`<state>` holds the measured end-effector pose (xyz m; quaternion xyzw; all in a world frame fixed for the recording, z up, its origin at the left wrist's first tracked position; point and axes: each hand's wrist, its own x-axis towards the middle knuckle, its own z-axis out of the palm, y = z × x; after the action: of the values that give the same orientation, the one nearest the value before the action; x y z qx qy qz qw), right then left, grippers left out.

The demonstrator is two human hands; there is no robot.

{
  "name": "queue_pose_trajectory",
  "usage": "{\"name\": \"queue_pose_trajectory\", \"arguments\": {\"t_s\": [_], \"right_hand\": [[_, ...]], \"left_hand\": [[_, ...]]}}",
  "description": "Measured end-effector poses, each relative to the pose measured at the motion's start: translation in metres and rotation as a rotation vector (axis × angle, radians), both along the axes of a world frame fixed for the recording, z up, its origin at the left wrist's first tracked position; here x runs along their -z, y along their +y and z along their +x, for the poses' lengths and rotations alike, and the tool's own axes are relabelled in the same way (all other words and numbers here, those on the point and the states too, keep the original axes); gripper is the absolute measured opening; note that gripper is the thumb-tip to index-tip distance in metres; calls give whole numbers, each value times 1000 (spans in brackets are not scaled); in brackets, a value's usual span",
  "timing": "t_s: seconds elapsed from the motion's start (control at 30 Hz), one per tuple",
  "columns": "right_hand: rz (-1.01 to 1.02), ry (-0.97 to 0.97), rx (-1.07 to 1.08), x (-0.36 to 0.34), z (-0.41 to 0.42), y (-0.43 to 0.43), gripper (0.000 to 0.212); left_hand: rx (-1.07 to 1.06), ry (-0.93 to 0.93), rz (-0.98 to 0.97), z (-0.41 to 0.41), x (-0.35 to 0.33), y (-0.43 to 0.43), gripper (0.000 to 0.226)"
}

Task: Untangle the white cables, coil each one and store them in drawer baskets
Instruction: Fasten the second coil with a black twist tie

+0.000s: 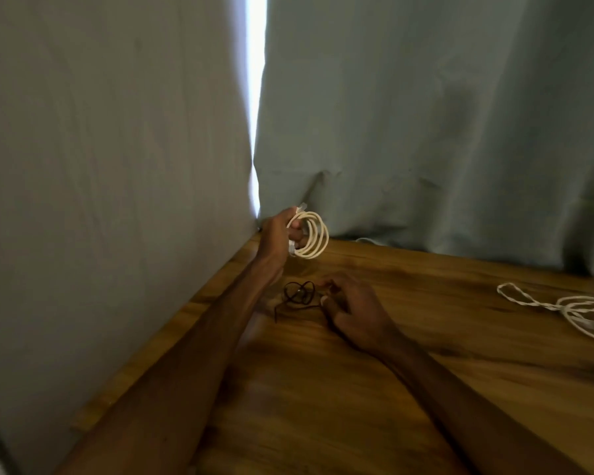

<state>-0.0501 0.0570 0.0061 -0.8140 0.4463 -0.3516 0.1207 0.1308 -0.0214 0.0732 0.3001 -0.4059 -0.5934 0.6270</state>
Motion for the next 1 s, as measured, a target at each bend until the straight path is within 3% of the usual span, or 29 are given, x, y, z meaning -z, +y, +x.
{"name": "queue_pose_trajectory", "arguments": {"t_s": [0.13,0.3,0.43,0.57,0.7,1.0], "right_hand": [[-87,-54,-54,0,-1,-6,21],[9,-103,-73,-9,17,-10,28],[11,-93,-32,-8,25,-16,13],[29,-308,53,-9,15,-17,11],[107,-518,65,-12,5,-18,6],[314,-698,43,-22,-3,-10,10]], "left_hand": [[-35,-15,4,3,3,2,70],[-36,-29,-14,-1,3,9,69],[-78,3,-18,0,7,10,67],[-131,9,-2,-4,7,10,65],[-138,-18,20,-10,6,13,44],[-170,-11,12,-7,4,13,49]]}}
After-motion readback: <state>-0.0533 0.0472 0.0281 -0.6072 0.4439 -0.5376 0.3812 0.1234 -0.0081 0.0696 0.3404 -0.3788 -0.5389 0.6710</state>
